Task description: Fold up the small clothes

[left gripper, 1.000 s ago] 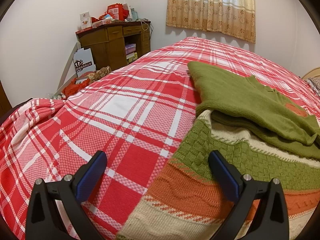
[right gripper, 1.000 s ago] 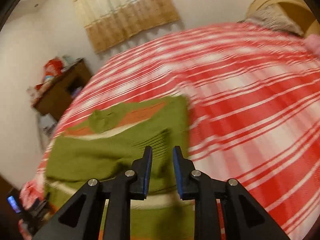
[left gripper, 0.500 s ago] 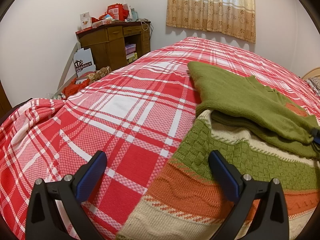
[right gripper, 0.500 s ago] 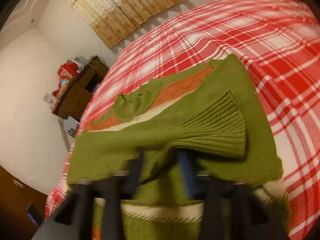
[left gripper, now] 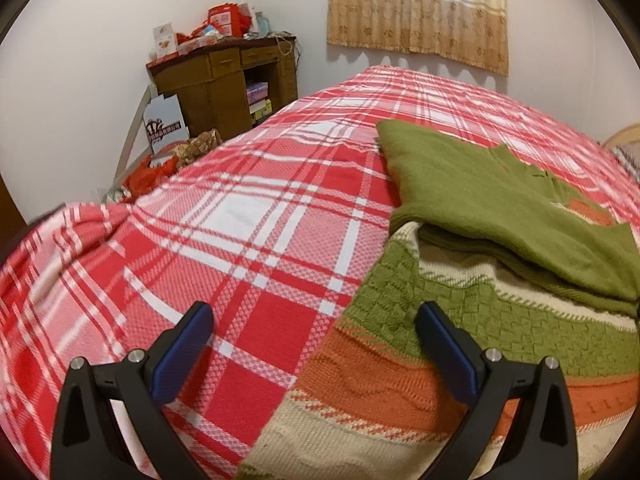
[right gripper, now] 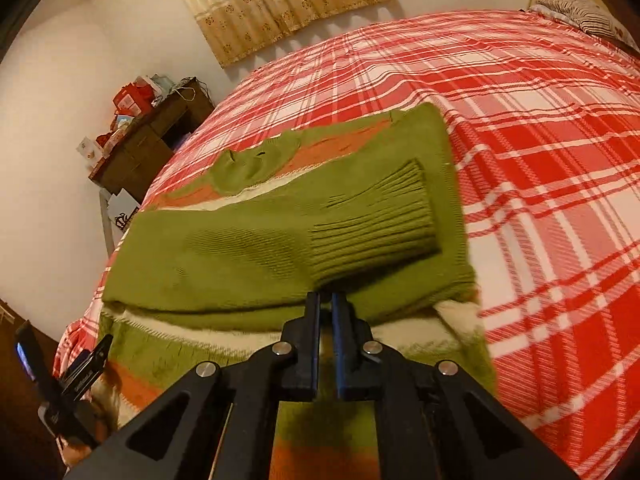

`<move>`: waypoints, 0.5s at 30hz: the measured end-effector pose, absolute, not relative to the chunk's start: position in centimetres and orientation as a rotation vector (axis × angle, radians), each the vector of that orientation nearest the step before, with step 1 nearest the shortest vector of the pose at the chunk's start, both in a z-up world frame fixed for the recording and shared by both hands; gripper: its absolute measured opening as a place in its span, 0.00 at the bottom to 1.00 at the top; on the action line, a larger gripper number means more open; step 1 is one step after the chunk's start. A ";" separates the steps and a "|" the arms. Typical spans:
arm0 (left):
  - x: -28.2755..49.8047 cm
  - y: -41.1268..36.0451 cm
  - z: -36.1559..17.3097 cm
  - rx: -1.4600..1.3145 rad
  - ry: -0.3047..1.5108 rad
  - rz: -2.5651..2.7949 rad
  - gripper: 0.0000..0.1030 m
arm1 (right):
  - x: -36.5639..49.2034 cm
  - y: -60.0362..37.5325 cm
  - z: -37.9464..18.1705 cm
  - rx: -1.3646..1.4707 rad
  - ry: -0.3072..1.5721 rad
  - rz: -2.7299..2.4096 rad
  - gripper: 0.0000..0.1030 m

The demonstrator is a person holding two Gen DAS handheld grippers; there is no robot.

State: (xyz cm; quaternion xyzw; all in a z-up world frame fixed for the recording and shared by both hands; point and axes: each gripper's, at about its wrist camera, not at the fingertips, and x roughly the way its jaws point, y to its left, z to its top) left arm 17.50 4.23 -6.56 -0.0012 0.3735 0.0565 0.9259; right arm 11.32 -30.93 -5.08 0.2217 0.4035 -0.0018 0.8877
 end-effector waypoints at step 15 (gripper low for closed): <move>23.8 2.2 -5.2 -0.024 0.757 0.151 1.00 | 16.4 -34.6 -2.0 0.327 0.815 -0.076 0.38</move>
